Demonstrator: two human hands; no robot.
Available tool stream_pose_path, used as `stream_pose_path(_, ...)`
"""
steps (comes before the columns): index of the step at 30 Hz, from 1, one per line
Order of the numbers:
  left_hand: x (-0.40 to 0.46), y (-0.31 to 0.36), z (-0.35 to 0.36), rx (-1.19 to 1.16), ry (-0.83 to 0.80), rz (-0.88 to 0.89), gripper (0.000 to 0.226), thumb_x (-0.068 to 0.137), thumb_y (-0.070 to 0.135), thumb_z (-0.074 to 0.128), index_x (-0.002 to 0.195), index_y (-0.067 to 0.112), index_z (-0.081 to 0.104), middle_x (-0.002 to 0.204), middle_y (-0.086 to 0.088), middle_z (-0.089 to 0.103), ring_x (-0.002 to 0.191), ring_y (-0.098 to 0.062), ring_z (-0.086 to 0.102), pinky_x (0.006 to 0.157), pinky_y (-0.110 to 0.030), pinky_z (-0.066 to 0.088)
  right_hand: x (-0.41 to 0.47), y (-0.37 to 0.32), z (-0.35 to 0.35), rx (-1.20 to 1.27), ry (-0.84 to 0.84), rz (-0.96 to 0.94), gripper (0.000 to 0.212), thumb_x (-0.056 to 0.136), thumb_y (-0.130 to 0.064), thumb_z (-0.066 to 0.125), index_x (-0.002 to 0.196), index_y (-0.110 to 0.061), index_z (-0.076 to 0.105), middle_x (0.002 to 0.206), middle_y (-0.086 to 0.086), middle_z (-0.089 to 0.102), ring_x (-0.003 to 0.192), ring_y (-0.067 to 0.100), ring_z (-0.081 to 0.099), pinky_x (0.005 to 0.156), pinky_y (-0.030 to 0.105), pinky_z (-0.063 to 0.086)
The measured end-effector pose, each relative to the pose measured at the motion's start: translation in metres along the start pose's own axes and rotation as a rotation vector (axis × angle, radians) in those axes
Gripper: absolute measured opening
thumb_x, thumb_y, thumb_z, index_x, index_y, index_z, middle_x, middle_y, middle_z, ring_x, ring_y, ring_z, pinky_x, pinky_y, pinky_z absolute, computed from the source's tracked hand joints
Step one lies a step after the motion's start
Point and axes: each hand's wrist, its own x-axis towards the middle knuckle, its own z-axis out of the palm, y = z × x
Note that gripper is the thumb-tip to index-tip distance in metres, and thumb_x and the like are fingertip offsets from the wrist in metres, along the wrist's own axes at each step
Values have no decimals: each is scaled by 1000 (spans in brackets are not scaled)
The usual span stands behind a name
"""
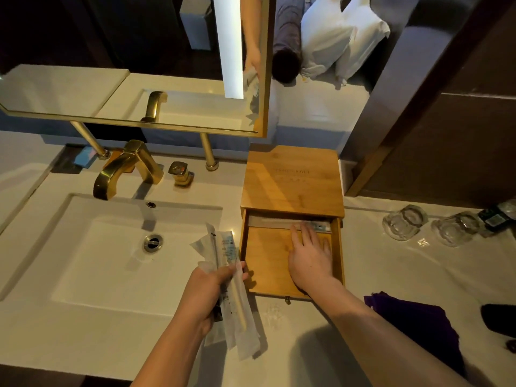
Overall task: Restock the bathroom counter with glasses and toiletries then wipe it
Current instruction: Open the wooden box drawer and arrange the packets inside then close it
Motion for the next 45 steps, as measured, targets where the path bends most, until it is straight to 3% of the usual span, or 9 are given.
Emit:
stream_pose_path(6,-1,2,9,43,-10,32,23,92,25,71,114,19,73,99,-2,83,91,-16,79,73,-37,58,1,1,-6,-56,-88,2,62,104,-45,24,160,-25,6,169,5,6,156,25,0,122,57,1)
stream_pose_path(10,-3,3,12,12,-21,26,22,93,23,71,114,18,72,99,-4,82,92,-19,79,70,-35,60,-17,-13,-39,29,-27,42,52,101,-44,40,150,-26,36,157,5,34,147,25,28,119,55,23)
stream_pose_path(15,-6,7,24,29,-2,28,15,92,19,71,105,13,77,85,-10,82,71,-23,79,54,-30,59,-66,-48,-75,638,-75,64,35,89,-60,56,107,-34,71,100,-17,65,90,2,63,77,30,59)
stream_pose_path(18,-7,8,26,-8,-13,60,15,92,15,70,104,10,79,90,-17,81,77,-31,79,57,-33,60,-89,-66,-79,961,-224,116,31,83,-56,70,103,-32,74,92,-13,74,87,1,70,79,32,62)
stream_pose_path(25,-9,0,28,-23,-71,50,16,96,14,66,102,10,80,96,-20,80,85,-37,79,63,-40,63,-94,-55,-78,1139,-317,234,11,82,-30,80,90,-25,74,88,-1,75,83,13,74,81,41,63)
stream_pose_path(29,-3,-2,25,-120,-103,34,22,93,7,67,114,6,74,102,-23,79,89,-32,79,70,-39,64,-77,-32,-94,959,-210,184,6,85,-32,76,86,-30,71,91,-5,74,86,8,72,78,36,63)
stream_pose_path(35,0,-1,11,-283,-137,-20,48,73,7,79,119,4,68,92,-22,77,72,-27,76,59,-36,63,-24,1,-115,236,296,-169,11,94,-21,65,84,-24,69,82,-7,66,77,12,61,65,35,56)
stream_pose_path(40,-1,-7,3,-227,-60,-10,32,90,1,71,121,3,66,103,-24,78,87,-30,78,67,-34,66,-6,5,-62,-79,143,-400,17,97,-18,58,107,-20,71,106,2,63,101,22,59,85,36,49)
stream_pose_path(45,-7,-8,-8,-246,-9,-11,24,92,-2,68,116,2,67,100,-24,78,84,-30,76,67,-35,66,5,-1,-43,-32,119,-369,15,97,-20,60,108,-22,69,99,0,62,93,20,62,70,34,56)
